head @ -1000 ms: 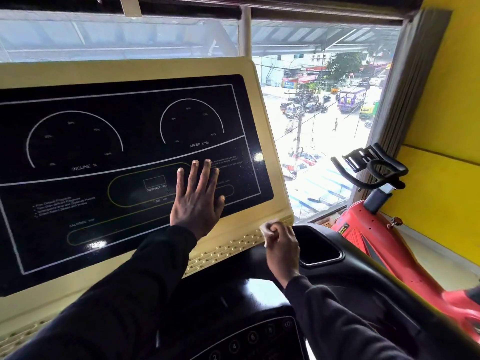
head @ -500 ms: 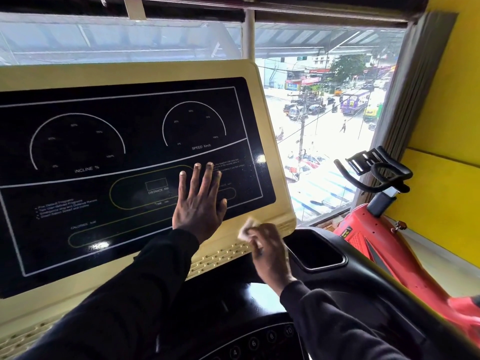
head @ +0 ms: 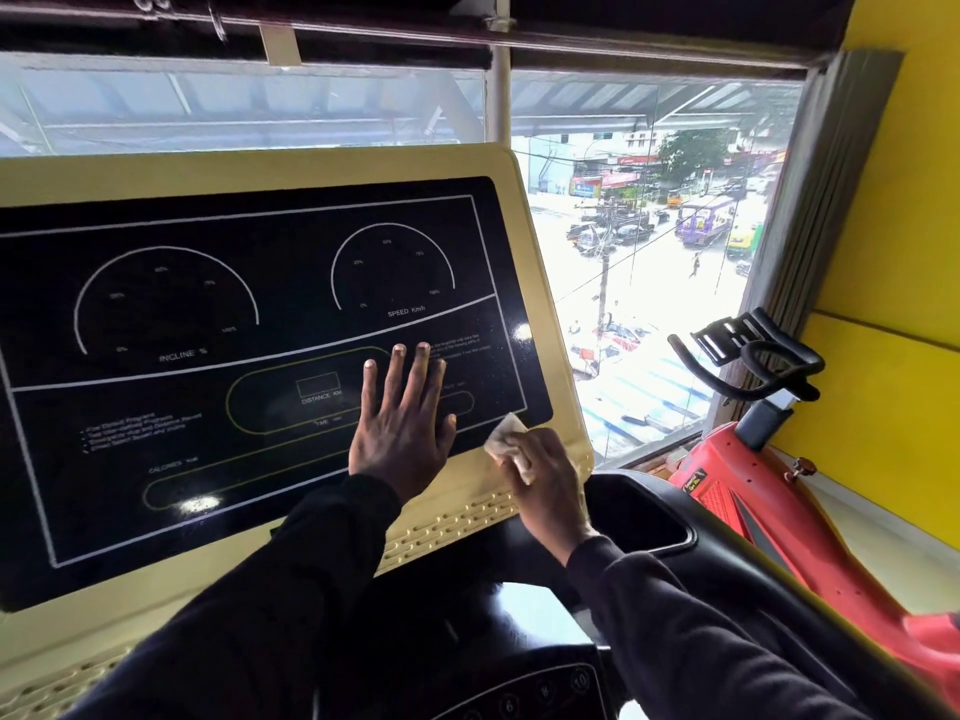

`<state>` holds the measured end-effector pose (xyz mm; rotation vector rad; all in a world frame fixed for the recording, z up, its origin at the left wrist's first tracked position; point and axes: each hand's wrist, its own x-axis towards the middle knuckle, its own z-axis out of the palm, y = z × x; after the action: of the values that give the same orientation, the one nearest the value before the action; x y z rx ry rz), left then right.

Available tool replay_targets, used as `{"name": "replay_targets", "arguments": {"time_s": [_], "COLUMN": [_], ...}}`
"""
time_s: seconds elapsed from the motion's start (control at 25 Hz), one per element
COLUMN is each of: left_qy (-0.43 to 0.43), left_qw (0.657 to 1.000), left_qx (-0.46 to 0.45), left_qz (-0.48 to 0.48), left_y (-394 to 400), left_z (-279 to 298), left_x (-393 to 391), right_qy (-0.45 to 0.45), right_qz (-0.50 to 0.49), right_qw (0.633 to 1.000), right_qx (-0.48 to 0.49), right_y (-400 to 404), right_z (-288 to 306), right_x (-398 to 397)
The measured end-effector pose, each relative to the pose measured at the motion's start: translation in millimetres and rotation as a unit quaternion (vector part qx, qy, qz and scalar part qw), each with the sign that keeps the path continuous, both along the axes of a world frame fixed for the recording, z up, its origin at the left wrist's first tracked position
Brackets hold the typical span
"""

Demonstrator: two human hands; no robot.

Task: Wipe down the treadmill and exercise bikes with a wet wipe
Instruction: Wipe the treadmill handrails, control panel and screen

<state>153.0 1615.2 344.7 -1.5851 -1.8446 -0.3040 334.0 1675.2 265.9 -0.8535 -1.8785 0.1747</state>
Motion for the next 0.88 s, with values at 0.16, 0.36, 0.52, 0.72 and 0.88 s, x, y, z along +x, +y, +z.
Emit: {"name": "replay_targets", "arguments": {"time_s": [0.16, 0.36, 0.52, 0.72, 0.88], "left_qy": [0.005, -0.004, -0.043, -0.026, -0.005], "left_qw": [1.000, 1.000, 0.997, 0.999, 0.999], "left_qx": [-0.003, 0.004, 0.026, 0.040, 0.032], "left_qz": [0.003, -0.010, -0.053, -0.022, -0.005], "left_y": [1, 1, -3, 2, 5], "left_z": [-3, -1, 11, 32, 25], "left_x": [-2, -2, -5, -26, -28], "right_qy": [0.103, -0.048, 0.066, -0.050, 0.074], "right_qz": [-0.132, 0.012, -0.104, 0.024, -0.073], "right_qw": [0.980, 0.997, 0.989, 0.996, 0.994], "right_qx": [-0.103, 0.057, -0.078, 0.067, -0.019], "right_y": [27, -1, 18, 2, 10], "right_z": [19, 17, 44, 28, 48], "right_x": [5, -18, -19, -38, -47]}}
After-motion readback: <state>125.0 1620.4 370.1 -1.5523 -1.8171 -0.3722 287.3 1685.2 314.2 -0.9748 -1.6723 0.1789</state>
